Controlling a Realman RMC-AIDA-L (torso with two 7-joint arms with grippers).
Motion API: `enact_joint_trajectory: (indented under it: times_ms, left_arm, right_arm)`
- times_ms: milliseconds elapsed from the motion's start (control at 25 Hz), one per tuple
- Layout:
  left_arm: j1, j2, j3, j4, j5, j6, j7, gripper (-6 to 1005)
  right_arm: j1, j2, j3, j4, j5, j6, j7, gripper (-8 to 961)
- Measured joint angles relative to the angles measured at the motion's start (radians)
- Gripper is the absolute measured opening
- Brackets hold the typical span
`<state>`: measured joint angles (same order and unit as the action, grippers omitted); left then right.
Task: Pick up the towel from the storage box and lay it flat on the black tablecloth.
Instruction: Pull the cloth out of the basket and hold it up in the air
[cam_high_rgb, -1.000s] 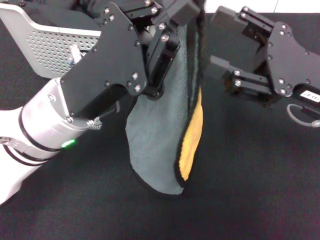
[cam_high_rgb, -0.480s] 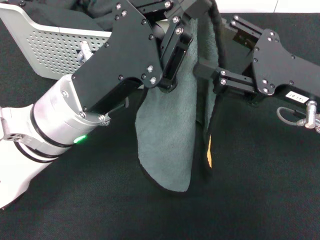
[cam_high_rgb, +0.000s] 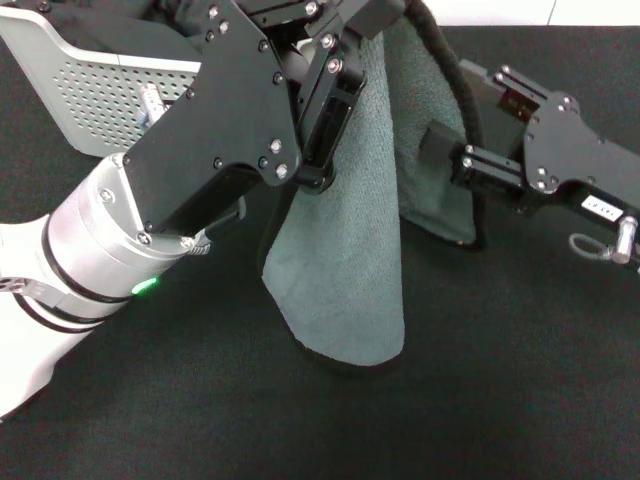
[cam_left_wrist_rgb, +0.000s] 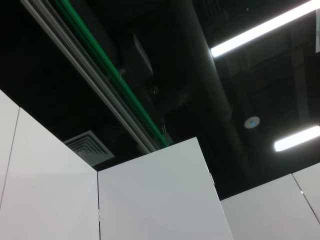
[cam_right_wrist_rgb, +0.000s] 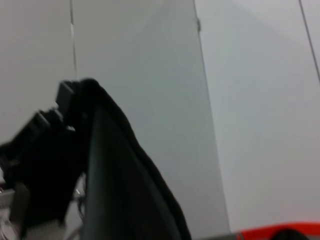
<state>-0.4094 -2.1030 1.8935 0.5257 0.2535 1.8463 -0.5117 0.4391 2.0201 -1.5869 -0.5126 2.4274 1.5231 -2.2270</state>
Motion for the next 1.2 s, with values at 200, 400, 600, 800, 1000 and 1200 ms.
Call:
enact_joint_trajectory:
  times_ms: [200,400,600,800,1000,1200]
  left_arm:
    - [-0.003,0.0,0.0,0.001,-0.001,0.003,0.0,9]
    - [-0.004,0.001,0.0,0.001,-0.001,0.004,0.002,10]
    - [-0.004,0.002,-0.006,0.0,-0.001,0.012,0.004,10]
    - [-0.003,0.003,-0.008,0.001,-0.001,0.013,0.007,11]
    - [-0.002,0.003,-0.01,0.001,0.0,0.013,0.007,11]
    - [0.0,0.003,-0.01,0.0,0.0,0.014,0.007,11]
  right_arm:
    - [0.007,0.0,-0.008,0.083,-0.006,-0.022,-0.031,766]
    - [-0.005,-0.001,-0.016,0.112,-0.032,-0.034,-0.066,764]
    - [-0.008,-0.002,-0.023,0.135,-0.054,-0.06,-0.063,762]
    - [-0.009,-0.003,-0.024,0.147,-0.107,-0.067,-0.069,760]
    - [-0.02,-0.004,-0.025,0.151,-0.125,-0.068,-0.109,758]
    - [-0.034,-0.006,-0.025,0.156,-0.126,-0.076,-0.122,724]
